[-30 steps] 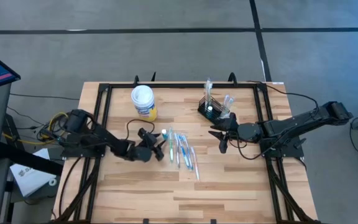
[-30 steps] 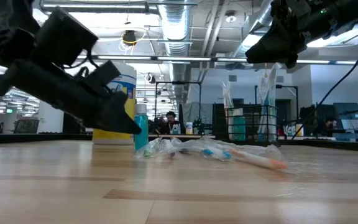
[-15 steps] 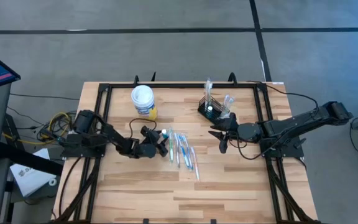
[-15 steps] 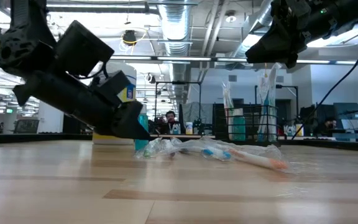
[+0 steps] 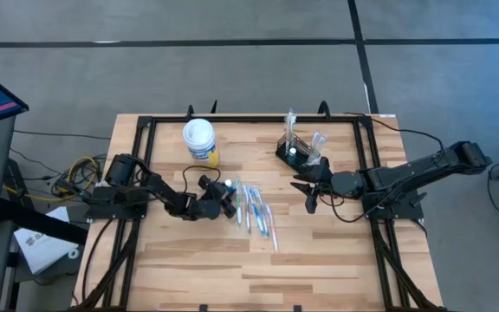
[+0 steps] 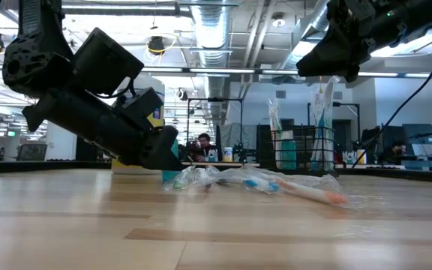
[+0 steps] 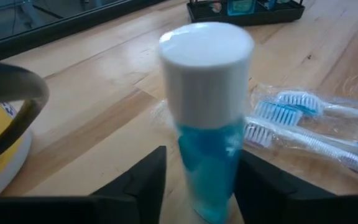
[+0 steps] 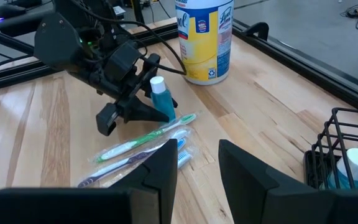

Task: Pick & Place toothbrushing station
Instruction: Put the blue mouthwash into the black wire organizer

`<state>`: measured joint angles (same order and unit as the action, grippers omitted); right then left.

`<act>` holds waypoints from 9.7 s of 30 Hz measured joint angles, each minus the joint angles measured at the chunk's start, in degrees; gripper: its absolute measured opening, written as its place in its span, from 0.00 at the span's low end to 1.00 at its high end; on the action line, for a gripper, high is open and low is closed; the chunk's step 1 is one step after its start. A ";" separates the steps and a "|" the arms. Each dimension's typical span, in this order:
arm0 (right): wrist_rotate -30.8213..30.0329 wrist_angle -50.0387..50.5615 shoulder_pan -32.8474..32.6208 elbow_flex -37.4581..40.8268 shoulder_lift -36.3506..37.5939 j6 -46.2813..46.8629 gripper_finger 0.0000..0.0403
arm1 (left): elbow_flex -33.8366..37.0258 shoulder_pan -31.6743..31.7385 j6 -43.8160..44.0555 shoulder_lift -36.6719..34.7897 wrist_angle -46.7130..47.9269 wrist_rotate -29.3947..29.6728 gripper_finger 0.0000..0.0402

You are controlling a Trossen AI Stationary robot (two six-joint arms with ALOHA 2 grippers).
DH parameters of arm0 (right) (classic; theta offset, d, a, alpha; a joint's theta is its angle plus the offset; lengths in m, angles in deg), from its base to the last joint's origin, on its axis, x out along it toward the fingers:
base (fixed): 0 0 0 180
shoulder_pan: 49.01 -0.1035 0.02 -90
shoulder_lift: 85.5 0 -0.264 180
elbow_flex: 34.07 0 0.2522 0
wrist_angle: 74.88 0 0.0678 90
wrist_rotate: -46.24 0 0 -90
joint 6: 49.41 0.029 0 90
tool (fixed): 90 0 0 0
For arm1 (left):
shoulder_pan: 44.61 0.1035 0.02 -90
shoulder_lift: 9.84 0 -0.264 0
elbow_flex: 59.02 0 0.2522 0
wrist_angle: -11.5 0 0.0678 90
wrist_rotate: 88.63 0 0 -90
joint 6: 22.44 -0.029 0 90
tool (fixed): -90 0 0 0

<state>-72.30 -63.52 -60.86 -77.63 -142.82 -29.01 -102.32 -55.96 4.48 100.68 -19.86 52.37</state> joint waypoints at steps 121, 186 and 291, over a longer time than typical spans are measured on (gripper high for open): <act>49.09 -8.92 9.49 -32.85 -45.13 -19.02 0.50 | -11.85 -0.04 -4.63 -24.65 44.28 -57.09 0.16; 51.08 -13.08 8.53 -38.61 -55.06 -17.40 0.27 | -11.78 -0.04 -5.70 -24.63 44.70 -56.30 0.16; 35.67 41.41 23.59 -38.58 -23.10 -15.24 0.21 | -4.42 0.09 -8.96 -37.83 35.07 -44.81 0.36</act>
<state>-36.63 -22.11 -37.28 -116.21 -165.91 -44.24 -106.74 -55.87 -4.48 62.85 15.20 7.56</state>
